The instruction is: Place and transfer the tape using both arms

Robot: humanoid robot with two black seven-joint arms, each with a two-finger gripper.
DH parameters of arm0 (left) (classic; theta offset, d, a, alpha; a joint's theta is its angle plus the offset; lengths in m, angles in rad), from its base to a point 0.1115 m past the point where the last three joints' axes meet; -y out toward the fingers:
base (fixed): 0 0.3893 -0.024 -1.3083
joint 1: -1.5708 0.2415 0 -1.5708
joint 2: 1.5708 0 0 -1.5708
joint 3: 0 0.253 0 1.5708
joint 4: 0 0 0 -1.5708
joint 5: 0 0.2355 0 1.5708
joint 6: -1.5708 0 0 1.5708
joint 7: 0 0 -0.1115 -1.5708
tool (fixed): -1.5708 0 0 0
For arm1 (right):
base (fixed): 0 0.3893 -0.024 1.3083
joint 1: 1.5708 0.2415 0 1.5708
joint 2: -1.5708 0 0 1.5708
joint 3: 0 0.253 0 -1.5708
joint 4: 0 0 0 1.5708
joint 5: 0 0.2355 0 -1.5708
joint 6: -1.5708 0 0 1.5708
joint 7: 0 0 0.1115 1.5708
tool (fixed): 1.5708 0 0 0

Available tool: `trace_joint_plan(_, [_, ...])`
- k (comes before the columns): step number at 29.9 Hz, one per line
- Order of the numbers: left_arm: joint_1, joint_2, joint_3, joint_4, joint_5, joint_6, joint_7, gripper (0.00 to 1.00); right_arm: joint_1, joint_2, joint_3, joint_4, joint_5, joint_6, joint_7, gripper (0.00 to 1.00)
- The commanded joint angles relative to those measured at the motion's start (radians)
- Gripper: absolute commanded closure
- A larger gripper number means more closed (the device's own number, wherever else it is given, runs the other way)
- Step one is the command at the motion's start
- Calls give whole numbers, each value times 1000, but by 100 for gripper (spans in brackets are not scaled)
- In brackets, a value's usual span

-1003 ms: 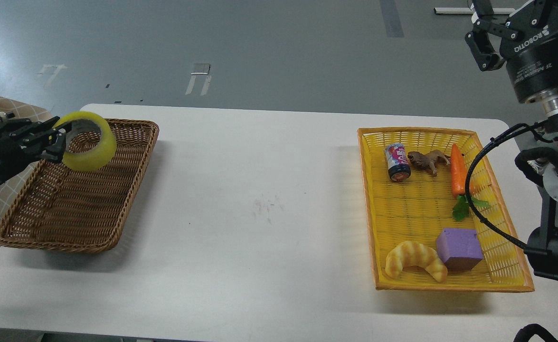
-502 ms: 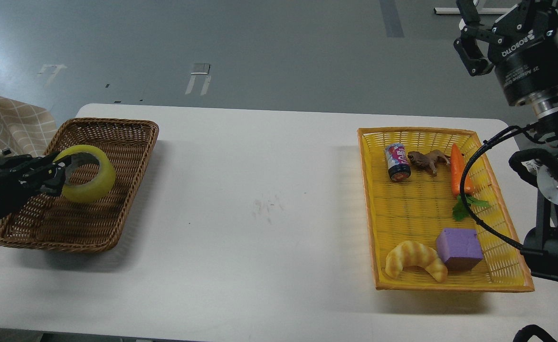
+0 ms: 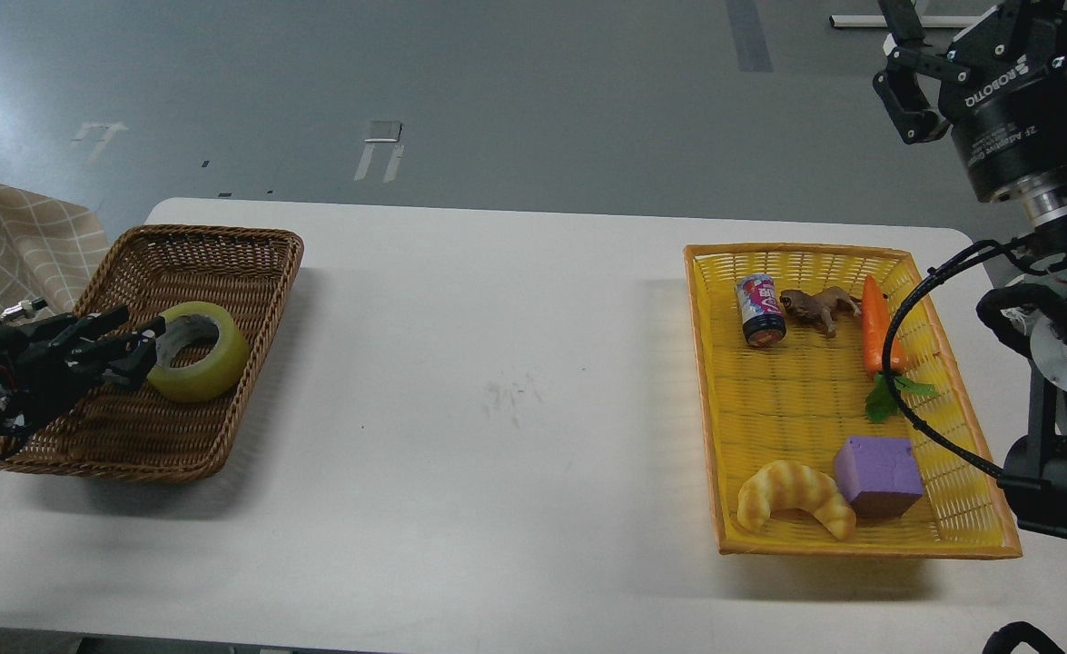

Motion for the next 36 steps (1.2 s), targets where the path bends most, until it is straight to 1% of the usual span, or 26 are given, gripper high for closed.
trace_joint_plan(1, [-15,-1,-5,7,-39,0,-9,5,2,0,0,0,0,1,0,0])
trace_joint_plan(4, [-47,-7,-12,5,-160,-2,-9,3,5,1,-3,-5,0,1,2,0])
trace_joint_plan(8, [-159,-103,-10,-35,-445,-10,-9,2,11,0,-6,-5,0,1,2,0])
trace_joint_plan(10, [-195,-119,-5,-68,-505,-11,-9,2,13,0,-6,-5,0,2,2,0])
trace_joint_plan(13, [-259,-125,-16,-162,-602,-16,-9,2,16,0,-8,-6,-3,4,2,0])
trace_joint_plan(14, [-285,-127,-18,-217,-639,-23,-9,2,16,0,-8,-6,-6,5,3,0])
trace_joint_plan(16, [-307,-127,-19,-280,-690,-36,-9,2,16,0,-8,-6,-8,5,2,0])
trace_joint_plan(17, [-319,-125,-19,-355,-752,-51,-9,2,16,0,-8,-6,-8,5,2,0])
trace_joint_plan(18, [-324,-125,-21,-397,-785,-60,-9,2,16,-2,-8,-6,-9,4,3,0])
trace_joint_plan(20, [-368,-124,-48,-528,-910,-103,-9,2,16,-2,-8,-8,-14,5,2,0])
trace_joint_plan(22, [-402,-127,-65,-561,-960,-138,-9,2,19,-2,-8,-8,-26,5,2,0])
trace_joint_plan(23, [-435,-136,-80,-572,-999,-187,-5,2,23,-2,-8,-11,-44,5,2,0])
trace_joint_plan(24, [-449,-143,-90,-575,-1021,-216,4,2,26,-2,-8,-12,-54,5,2,0])
trace_joint_plan(25, [-474,-156,-114,-581,-1070,-291,24,2,36,-2,-8,-17,-72,5,2,0])
trace_joint_plan(26, [-489,-157,-163,-604,-1137,-397,42,2,45,-2,-11,-28,-83,5,2,0])
trace_joint_plan(28, [-497,-165,-237,-613,-1226,-531,67,2,60,-2,-18,-37,-86,5,2,0])
trace_joint_plan(29, [-497,-183,-307,-610,-1327,-656,111,2,74,0,-26,-40,-86,5,2,0])
trace_joint_plan(30, [-497,-199,-336,-610,-1372,-704,137,2,82,0,-31,-41,-86,4,2,0])
trace_joint_plan(31, [-488,-237,-391,-610,-1435,-762,192,2,98,3,-43,-43,-84,4,2,0])
trace_joint_plan(32, [-476,-258,-430,-610,-1473,-769,240,2,115,8,-58,-49,-83,4,2,0])
trace_joint_plan(33, [-466,-271,-449,-610,-1478,-767,261,2,123,11,-68,-54,-83,4,2,0])
trace_joint_plan(34, [-447,-291,-472,-609,-1489,-763,294,2,146,18,-89,-67,-83,4,3,0])
trace_joint_plan(36, [-430,-320,-493,-606,-1495,-754,318,2,167,26,-113,-89,-81,4,5,0])
